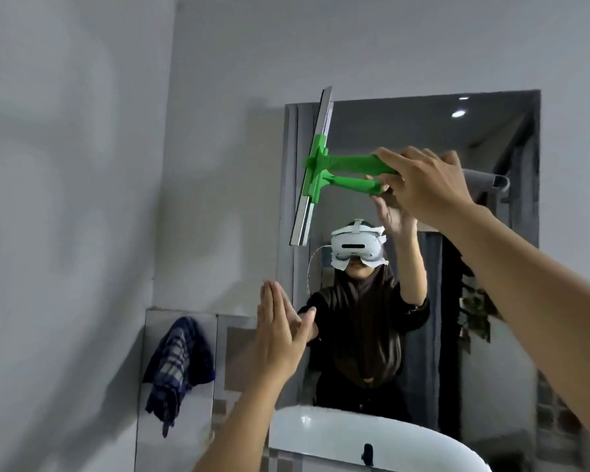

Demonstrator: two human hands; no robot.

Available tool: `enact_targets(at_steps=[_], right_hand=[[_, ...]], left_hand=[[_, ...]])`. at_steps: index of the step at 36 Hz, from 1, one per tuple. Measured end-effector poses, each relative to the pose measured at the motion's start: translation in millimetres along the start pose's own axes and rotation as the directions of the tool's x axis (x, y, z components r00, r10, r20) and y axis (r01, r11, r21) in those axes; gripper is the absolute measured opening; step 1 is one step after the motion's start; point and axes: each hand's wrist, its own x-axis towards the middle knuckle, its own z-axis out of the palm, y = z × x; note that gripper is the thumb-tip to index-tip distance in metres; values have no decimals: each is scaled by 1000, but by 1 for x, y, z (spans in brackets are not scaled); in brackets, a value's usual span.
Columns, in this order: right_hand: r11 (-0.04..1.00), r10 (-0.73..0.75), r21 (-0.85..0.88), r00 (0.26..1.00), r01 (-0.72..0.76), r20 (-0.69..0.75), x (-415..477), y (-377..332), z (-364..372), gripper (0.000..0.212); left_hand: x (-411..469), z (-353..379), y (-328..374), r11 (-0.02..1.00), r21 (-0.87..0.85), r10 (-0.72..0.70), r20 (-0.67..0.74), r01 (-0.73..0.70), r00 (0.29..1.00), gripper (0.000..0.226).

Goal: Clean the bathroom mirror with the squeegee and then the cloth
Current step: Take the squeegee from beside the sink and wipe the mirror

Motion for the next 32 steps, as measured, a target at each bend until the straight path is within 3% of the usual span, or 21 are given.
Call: enact_targets(at_steps=[8, 18, 32], right_hand=[[997, -63, -38, 997, 62, -36, 13, -13, 16, 32], [998, -60, 36, 998, 60, 11, 21, -22, 24, 34], [999, -54, 13, 997, 53, 52, 12, -10, 13, 36]], left_hand=[[-6, 14, -2, 989, 73, 128, -24, -126, 992, 78], [-3, 17, -7, 986, 71, 154, -50, -150, 987, 78], [1, 24, -13, 990, 44, 138, -52, -136, 989, 78]])
